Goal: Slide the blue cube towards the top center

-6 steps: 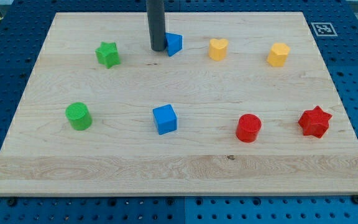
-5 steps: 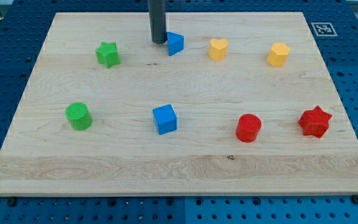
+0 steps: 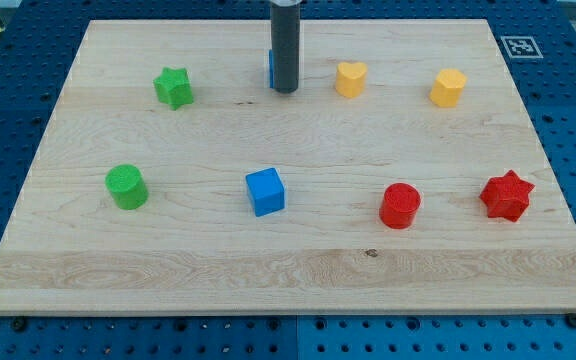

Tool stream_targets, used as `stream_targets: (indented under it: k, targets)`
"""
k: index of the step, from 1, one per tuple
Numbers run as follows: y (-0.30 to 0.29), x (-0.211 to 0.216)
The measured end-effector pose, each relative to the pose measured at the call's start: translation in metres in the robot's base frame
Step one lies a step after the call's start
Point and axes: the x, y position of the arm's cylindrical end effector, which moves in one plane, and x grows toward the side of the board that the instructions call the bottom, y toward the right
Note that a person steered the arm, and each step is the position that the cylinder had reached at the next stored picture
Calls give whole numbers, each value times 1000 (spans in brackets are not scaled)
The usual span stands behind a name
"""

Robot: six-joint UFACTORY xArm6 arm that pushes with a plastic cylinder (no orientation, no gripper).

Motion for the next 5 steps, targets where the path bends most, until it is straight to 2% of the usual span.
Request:
stream_targets:
  k: [3, 4, 5]
  targets:
    - [-15, -48]
    - [-15, -56]
    - [-15, -46]
